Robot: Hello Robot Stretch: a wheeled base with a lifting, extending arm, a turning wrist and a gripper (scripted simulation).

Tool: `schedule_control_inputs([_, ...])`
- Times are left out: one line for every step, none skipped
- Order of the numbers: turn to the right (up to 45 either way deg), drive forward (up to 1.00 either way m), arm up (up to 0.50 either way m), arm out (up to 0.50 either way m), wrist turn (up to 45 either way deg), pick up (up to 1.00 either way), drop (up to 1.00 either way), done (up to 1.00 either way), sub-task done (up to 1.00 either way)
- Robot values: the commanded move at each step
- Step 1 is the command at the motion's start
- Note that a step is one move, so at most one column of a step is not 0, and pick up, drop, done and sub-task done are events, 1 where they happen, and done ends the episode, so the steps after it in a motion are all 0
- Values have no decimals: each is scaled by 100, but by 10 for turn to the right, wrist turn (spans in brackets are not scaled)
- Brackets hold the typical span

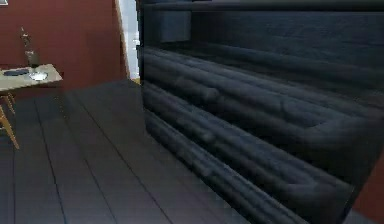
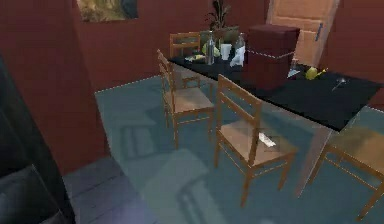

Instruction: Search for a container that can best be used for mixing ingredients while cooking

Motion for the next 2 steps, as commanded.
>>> schedule_control_inputs([0,15,0,0,0,0,0,0,0])
schedule_control_inputs([-390,0,0,0,0,0,0,0,0])
